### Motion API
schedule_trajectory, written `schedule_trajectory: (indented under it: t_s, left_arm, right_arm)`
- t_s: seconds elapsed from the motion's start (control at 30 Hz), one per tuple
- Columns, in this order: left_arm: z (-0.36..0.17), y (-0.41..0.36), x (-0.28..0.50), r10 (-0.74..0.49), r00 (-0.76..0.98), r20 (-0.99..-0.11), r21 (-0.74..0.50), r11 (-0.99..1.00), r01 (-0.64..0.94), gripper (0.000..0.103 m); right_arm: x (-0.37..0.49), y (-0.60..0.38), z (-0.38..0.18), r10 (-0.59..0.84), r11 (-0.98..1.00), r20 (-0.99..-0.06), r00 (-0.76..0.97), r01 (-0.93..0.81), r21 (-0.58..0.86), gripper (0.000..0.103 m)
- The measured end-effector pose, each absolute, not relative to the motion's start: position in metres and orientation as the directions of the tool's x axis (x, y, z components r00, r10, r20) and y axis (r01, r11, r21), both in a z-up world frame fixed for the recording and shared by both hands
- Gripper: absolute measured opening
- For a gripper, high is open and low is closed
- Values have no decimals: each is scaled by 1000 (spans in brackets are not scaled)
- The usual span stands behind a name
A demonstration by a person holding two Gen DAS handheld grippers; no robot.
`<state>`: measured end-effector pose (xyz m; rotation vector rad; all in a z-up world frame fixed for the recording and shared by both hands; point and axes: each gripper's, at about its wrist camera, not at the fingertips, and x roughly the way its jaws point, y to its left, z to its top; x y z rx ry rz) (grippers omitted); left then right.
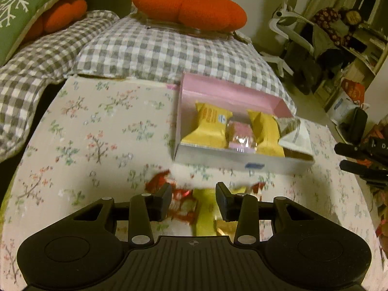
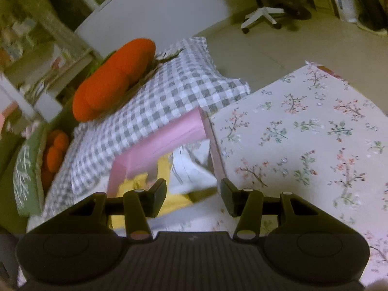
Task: Organize snacks
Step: 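Withdraw both tools from the box toward the remaining snacks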
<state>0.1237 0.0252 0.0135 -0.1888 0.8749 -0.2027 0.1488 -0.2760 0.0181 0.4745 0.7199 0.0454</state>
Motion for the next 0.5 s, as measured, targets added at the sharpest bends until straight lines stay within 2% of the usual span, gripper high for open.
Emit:
schedule_trajectory:
  t_s: [0.3, 0.5]
  left_arm:
    - [8, 23, 104, -256, 608, -751, -240, 965, 109, 52]
    - [1, 17, 91, -258, 593, -763, -236, 965, 117, 53]
  right_arm:
    - [117, -267, 9, 139, 937, -701, 699, 135, 321, 51]
    - [103, -272, 3, 139, 932, -717, 683, 154, 328, 53]
